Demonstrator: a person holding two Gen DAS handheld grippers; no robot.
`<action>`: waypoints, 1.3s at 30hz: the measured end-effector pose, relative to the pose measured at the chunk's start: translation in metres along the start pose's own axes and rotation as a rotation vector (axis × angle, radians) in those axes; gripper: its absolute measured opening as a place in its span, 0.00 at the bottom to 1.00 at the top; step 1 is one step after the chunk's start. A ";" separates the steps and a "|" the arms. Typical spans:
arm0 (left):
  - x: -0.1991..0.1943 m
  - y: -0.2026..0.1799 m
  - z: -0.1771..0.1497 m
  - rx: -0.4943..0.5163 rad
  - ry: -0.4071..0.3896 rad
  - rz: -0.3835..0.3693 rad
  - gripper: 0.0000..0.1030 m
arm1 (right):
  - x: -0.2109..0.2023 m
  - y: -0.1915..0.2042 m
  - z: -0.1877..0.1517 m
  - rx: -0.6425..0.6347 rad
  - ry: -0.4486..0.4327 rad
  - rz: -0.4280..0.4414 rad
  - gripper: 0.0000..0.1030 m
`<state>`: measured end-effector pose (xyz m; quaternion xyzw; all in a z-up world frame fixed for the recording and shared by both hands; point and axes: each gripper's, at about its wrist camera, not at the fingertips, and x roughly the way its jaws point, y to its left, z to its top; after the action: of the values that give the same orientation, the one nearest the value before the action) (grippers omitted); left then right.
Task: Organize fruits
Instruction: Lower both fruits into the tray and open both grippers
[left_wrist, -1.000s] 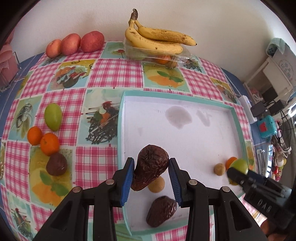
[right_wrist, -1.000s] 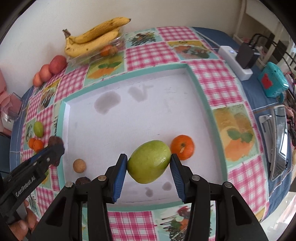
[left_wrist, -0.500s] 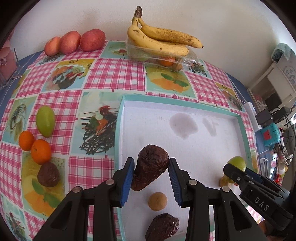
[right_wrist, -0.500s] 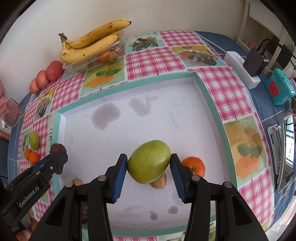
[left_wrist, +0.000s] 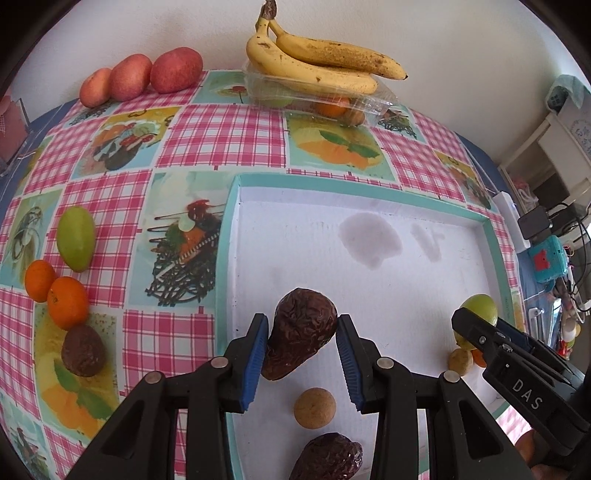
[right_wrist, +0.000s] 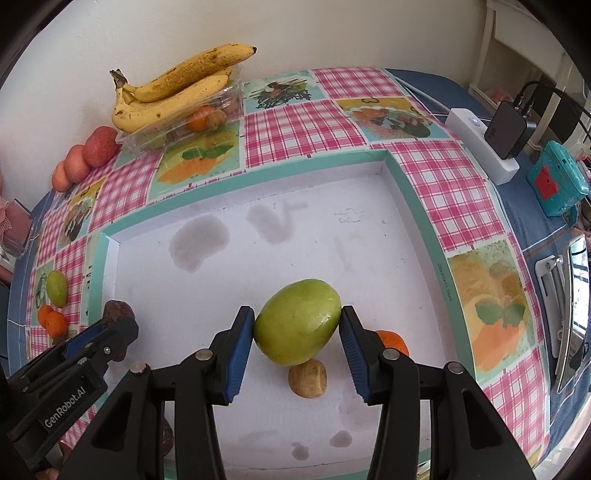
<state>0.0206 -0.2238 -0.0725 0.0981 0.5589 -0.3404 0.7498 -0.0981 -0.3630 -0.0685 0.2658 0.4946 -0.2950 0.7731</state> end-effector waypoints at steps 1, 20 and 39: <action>0.000 0.000 0.000 0.000 0.000 0.000 0.39 | 0.001 0.000 0.000 0.000 0.002 -0.001 0.48; -0.002 0.001 0.000 0.000 0.007 0.003 0.39 | 0.007 -0.001 -0.003 -0.002 0.023 -0.009 0.48; -0.032 0.001 0.010 0.001 -0.017 0.010 0.43 | 0.002 -0.001 -0.001 -0.018 0.004 -0.003 0.49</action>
<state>0.0239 -0.2155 -0.0402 0.0986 0.5518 -0.3377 0.7561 -0.0982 -0.3634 -0.0704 0.2585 0.4993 -0.2911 0.7740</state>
